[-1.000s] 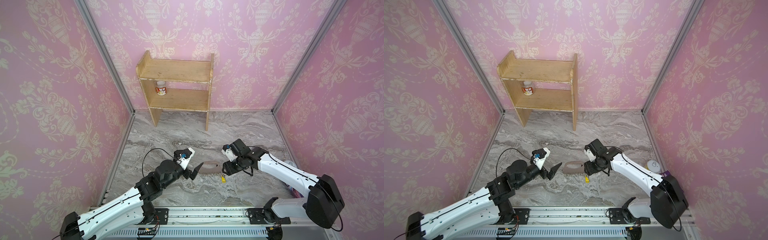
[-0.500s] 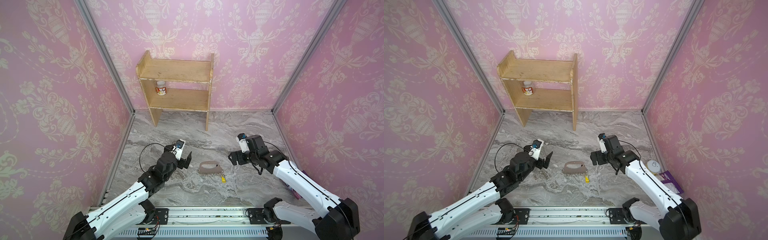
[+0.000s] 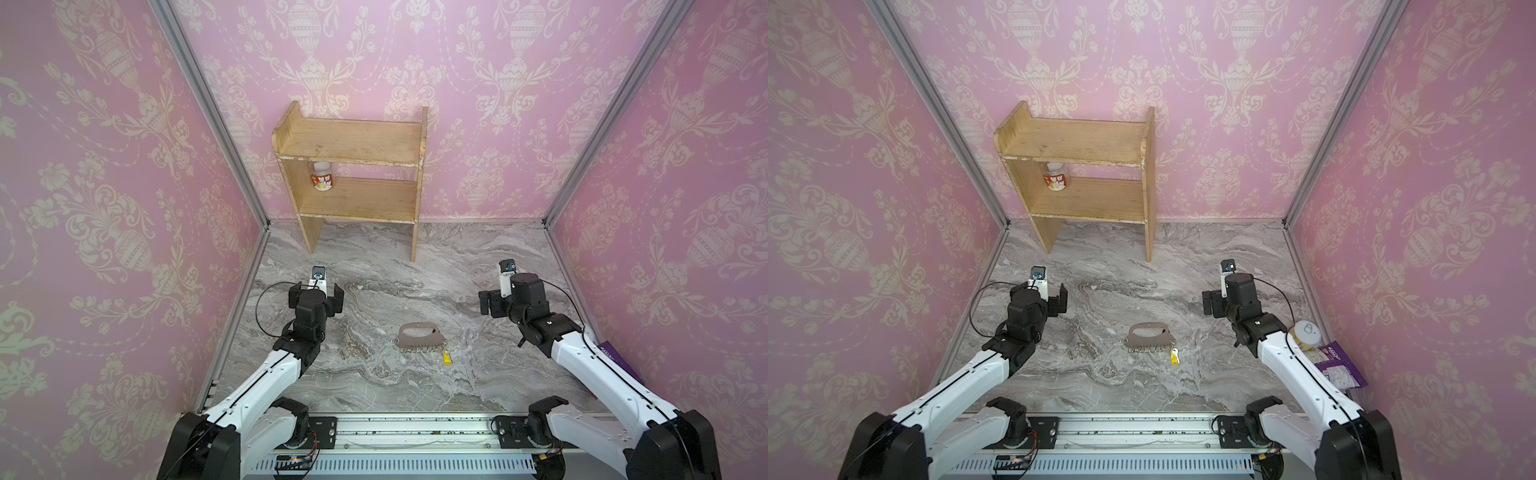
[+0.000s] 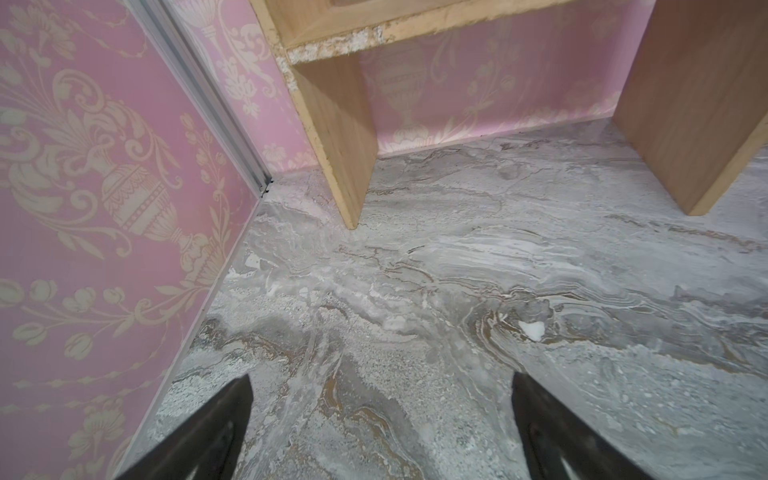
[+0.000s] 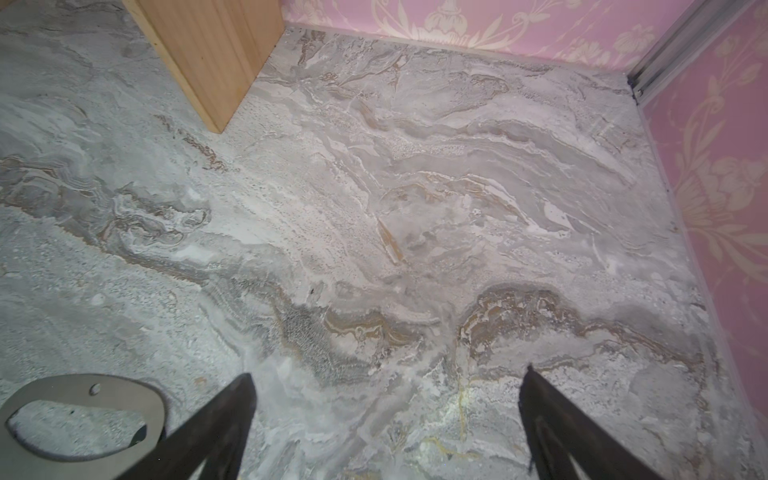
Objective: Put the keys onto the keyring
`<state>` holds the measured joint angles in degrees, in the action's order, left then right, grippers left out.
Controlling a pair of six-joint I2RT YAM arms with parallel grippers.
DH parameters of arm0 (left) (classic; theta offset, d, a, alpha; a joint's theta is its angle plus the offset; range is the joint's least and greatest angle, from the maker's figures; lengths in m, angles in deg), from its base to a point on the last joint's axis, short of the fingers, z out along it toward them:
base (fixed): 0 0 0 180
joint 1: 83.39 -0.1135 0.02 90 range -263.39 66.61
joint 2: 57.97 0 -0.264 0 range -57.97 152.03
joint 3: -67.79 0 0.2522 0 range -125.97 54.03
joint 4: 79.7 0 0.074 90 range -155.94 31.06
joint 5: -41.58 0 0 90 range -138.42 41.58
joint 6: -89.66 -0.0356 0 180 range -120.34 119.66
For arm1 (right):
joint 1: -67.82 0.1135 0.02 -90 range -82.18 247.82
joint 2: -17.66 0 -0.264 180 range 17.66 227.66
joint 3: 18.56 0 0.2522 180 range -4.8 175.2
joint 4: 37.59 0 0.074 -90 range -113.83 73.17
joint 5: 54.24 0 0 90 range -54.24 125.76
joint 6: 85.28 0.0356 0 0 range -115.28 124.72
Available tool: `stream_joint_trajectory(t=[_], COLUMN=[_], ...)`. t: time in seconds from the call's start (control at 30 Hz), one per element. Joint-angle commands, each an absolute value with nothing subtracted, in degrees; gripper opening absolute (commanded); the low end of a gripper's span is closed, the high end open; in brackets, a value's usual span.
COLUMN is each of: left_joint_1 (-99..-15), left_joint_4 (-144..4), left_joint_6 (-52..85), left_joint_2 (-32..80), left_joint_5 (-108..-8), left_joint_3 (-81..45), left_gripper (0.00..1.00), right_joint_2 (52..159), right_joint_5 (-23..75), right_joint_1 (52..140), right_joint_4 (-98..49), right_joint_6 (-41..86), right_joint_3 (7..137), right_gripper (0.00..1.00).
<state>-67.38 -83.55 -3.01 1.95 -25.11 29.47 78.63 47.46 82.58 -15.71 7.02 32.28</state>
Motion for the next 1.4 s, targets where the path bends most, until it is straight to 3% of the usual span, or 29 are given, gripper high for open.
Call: stream_joint_trajectory(t=[0.0, 0.27, 0.73, 1.03, 1.17, 1.37], left_joint_1=[-69.49, -75.01, -77.59, -79.06, -80.11, -80.58], left_joint_4=[-92.93, -106.61, -126.33, -127.28, -127.28, -127.42], left_joint_6=[-5.50, -5.40, -5.60, -3.74, -2.85, -2.49], left_joint_2=[5.05, 13.42, 30.34, 31.39, 31.75, 32.16], left_joint_5=[-25.03, -29.54, -34.58, -35.10, -36.76, -37.26], left_joint_3=[31.79, 36.26, 37.16, 37.19, 37.11, 37.04], left_gripper=[0.99, 0.99, 0.99, 0.99, 0.99, 0.99], right_joint_2=[80.70, 86.21, 97.01, 96.99, 102.48, 102.52], right_joint_5=[50.51, 43.60, 35.22, 36.23, 35.99, 37.77], right_joint_1=[80.91, 73.33, 73.08, 72.88, 72.20, 71.95], right_joint_4=[-27.42, -44.87, -64.06, -71.41, -79.12, -74.63], right_joint_6=[2.79, 0.99, 0.25, 1.20, 1.64, 2.73], right_joint_3=[29.21, 22.12, 17.77, 13.67, 12.23, 14.59], right_gripper=[1.00, 1.00, 1.00, 1.00, 1.00, 1.00])
